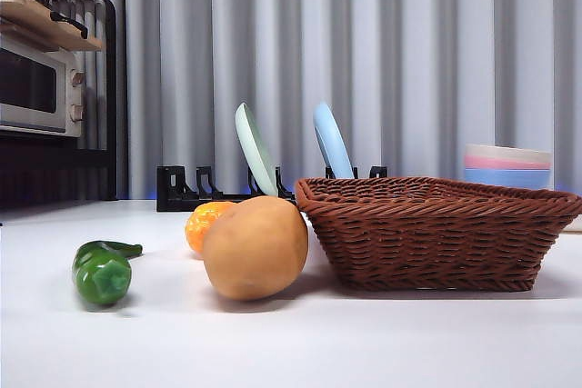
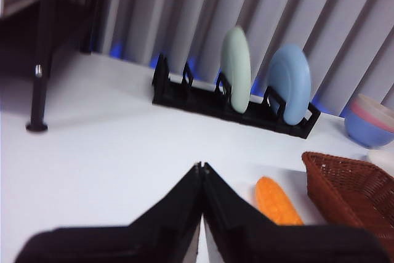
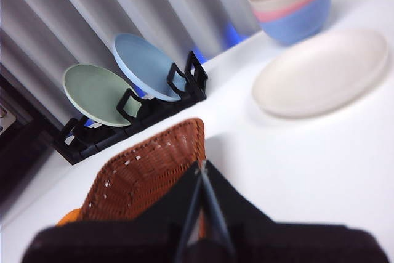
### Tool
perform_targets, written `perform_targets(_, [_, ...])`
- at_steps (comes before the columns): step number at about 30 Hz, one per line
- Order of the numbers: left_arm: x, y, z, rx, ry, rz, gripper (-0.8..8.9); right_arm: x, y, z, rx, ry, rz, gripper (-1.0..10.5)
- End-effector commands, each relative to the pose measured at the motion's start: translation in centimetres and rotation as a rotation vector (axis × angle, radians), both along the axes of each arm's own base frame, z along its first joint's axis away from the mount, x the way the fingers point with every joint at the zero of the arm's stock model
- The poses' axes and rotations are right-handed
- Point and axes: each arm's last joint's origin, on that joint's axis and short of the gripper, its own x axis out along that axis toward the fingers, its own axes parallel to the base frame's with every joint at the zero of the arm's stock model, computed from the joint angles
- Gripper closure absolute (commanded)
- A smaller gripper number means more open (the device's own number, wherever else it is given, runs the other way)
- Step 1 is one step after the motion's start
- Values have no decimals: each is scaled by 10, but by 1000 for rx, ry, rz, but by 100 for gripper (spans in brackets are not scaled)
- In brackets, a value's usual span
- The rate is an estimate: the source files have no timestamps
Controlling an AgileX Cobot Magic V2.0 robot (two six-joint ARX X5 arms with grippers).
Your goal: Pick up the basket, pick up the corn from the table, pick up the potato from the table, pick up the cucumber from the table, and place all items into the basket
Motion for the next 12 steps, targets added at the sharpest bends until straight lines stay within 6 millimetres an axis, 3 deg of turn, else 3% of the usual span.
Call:
perform_targets(1, [3,0,21,78,9,-6,819,5,0,20,-69,-3,6,956])
perform_targets(12, [49,-6,101,198,169,-183,819,53,6,97,-197,71,165,955])
